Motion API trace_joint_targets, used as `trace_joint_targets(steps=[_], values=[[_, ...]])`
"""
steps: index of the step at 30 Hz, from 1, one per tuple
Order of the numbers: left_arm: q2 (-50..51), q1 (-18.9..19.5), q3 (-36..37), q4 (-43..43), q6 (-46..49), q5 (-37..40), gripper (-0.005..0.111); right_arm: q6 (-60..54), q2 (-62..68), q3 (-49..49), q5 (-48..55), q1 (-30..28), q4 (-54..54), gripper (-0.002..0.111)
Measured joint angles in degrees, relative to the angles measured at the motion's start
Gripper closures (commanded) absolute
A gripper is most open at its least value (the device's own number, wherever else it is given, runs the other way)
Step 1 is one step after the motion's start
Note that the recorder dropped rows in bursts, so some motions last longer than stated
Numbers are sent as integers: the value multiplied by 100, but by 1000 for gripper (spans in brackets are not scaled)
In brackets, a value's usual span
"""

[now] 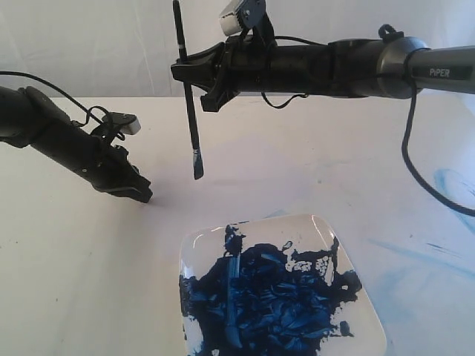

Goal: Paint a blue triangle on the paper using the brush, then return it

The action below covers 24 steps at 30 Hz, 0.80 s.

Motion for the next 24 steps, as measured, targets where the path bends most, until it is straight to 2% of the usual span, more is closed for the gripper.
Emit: trace_joint_targets(steps=[18,24], values=[[0,0,-2,0,0,59,107,149,327,-456,186,142,0,108],[0,0,-2,0,0,59,107,200,337,-456,-121,156,0,108]])
